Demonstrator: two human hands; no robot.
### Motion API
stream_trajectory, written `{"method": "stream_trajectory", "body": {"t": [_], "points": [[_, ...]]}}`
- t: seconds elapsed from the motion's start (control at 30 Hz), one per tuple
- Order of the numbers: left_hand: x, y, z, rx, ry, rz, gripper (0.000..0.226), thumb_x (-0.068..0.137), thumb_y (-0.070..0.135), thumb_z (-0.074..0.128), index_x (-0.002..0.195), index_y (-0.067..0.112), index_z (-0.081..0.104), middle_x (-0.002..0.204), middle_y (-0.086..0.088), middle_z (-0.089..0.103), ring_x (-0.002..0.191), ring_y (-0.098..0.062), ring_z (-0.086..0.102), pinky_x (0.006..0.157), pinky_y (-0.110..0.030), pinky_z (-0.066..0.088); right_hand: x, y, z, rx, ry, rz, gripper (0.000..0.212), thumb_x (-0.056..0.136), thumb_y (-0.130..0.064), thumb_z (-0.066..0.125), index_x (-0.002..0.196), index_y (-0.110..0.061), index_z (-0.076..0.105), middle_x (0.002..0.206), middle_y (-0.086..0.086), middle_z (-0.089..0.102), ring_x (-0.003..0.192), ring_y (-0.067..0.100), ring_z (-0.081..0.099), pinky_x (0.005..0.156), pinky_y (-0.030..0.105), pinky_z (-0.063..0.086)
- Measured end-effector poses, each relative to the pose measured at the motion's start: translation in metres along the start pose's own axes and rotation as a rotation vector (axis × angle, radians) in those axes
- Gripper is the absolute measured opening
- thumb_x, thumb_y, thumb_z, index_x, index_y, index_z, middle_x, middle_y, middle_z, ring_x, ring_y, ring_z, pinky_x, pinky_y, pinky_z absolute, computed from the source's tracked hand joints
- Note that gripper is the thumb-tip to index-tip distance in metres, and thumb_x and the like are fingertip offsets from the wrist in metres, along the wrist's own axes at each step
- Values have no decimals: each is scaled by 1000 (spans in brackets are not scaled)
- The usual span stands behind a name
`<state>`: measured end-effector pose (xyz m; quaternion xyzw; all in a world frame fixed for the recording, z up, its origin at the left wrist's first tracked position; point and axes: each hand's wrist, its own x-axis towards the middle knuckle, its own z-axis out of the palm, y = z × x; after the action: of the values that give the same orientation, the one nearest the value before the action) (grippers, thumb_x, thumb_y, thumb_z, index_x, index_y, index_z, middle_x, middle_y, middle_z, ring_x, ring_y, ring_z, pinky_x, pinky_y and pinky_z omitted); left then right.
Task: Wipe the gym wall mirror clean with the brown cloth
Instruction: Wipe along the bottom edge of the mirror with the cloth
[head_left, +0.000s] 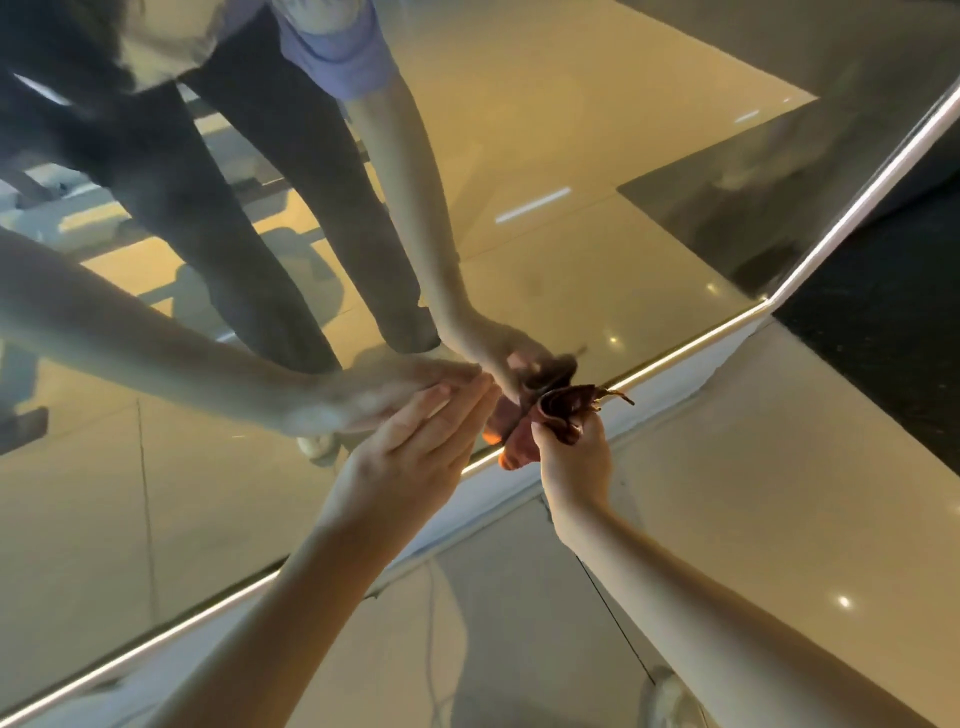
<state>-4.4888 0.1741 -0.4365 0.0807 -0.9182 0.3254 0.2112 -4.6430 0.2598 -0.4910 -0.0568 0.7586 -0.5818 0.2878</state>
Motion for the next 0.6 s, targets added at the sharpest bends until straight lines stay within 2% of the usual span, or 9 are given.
{"method": "stream_trajectory", "body": {"t": [0.07,0.17,0.23,0.3,0.37,0.43,0.47,0.53,0.6], "points": [[-12,-2,-2,91,-39,-6,45,104,10,34,145,0,47,151,-9,45,141,-22,36,122,-36,16,-14,1,7,9,-30,0,23,90,-12,63,106,-27,56,90,-11,62,88,11,60,81,26,42],[-43,4,-12,68,-52,-91,42,101,5,34,130,5,64,137,-4,62,133,-19,51,116,-35,29,-22,0,13,56,-35,11,24,92,-8,57,104,-28,56,90,-14,62,88,9,60,81,25,42],[-59,14,-23,-38,-61,-206,42,99,0,35,118,6,72,125,-3,70,121,-21,61,105,-35,41,-26,0,17,66,-47,26,25,92,-8,56,105,-29,57,96,-10,65,97,15,63,90,32,47],[-77,30,-26,-233,-118,-356,31,89,1,50,110,7,73,111,-5,71,104,-26,63,91,-37,46,-34,2,24,32,-86,25,25,92,-10,57,104,-32,57,103,-3,68,103,20,64,98,43,49],[-82,49,-34,-519,-305,-642,27,88,13,55,108,12,72,104,-2,69,94,-28,65,84,-40,48,-47,6,32,9,-124,35,23,92,-13,59,106,-30,58,108,-1,68,105,23,64,98,48,50],[-75,67,-38,-881,-577,-1110,25,99,20,51,111,17,72,107,2,68,101,-24,63,88,-35,48,-57,9,37,4,-150,47,21,93,-13,61,110,-25,58,110,1,67,106,24,64,98,45,50],[-68,72,-38,-1124,-653,-1402,22,102,21,50,104,18,72,102,1,66,99,-22,61,85,-31,46,-60,9,39,-4,-158,50,21,93,-13,62,111,-23,57,110,3,67,104,24,64,96,42,51],[-54,81,-35,-1574,-596,-1894,25,105,22,47,89,14,64,90,-2,62,86,-22,57,71,-24,43,-63,9,40,-55,-180,53,18,92,-15,63,108,-21,58,105,4,67,95,21,65,80,30,51],[-44,92,-32,-1803,-526,-2101,29,108,29,39,98,14,61,94,0,63,80,-15,57,68,-23,42,-67,8,41,-126,-235,48,15,92,-18,65,106,-20,58,95,-1,66,82,13,63,65,21,45]]}}
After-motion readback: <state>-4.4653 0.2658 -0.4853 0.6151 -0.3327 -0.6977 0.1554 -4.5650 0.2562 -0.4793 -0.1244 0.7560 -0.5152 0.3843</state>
